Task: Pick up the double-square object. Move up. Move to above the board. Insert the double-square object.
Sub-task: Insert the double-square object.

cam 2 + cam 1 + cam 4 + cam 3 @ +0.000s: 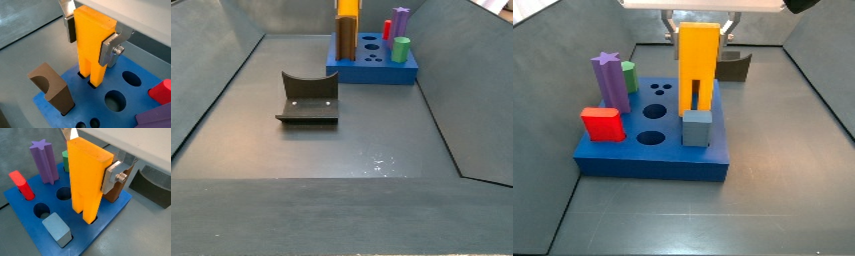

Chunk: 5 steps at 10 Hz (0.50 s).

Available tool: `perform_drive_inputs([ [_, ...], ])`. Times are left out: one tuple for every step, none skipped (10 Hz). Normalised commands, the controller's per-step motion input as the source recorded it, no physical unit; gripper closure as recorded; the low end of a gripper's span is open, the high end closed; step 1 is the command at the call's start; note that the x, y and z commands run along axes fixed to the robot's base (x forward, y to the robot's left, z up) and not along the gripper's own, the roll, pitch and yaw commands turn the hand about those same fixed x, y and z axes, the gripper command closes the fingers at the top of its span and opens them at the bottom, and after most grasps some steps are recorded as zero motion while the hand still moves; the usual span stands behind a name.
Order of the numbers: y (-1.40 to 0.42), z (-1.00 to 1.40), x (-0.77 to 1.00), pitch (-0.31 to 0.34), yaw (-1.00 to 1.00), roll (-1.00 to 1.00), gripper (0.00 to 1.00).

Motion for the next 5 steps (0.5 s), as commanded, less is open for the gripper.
perform_drive_inputs([
  [0.00,-0.26,0.17,-0.049,0.00,0.03,1.00],
  [0.01,-0.23,0.18,-0.024,0.00,0.02,1.00],
  [0.02,-0.22,0.10,-0.016,0.00,0.02,1.00],
  [0.06,-0.21,0.06,-0.004,0.00,0.03,1.00],
  [0.13,-0.22,0.00,0.000,0.00,0.05,1.00],
])
